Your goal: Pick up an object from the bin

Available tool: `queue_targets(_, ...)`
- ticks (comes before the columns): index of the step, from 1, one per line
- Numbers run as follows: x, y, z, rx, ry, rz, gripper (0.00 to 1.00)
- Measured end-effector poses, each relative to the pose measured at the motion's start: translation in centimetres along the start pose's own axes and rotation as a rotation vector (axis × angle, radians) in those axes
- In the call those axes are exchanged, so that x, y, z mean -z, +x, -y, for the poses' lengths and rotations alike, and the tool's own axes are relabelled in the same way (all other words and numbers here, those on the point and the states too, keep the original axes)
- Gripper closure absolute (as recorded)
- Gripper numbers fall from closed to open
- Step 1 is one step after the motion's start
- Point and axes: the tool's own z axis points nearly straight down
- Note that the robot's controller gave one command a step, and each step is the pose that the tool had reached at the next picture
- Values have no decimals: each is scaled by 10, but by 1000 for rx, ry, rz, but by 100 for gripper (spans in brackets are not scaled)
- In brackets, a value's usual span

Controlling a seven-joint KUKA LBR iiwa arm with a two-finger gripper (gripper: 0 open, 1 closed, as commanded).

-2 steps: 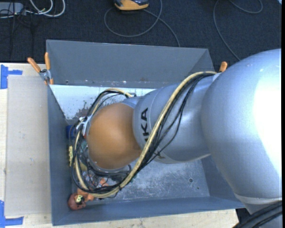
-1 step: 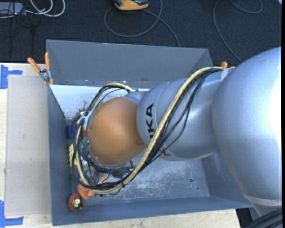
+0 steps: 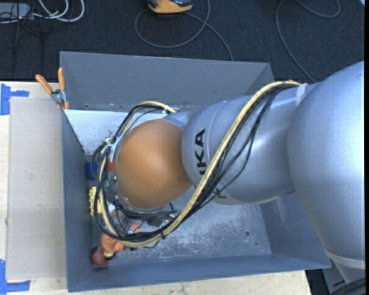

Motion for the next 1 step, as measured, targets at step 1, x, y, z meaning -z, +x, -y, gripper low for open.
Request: queue_targets(1,11,0,0,0,0,-1,100)
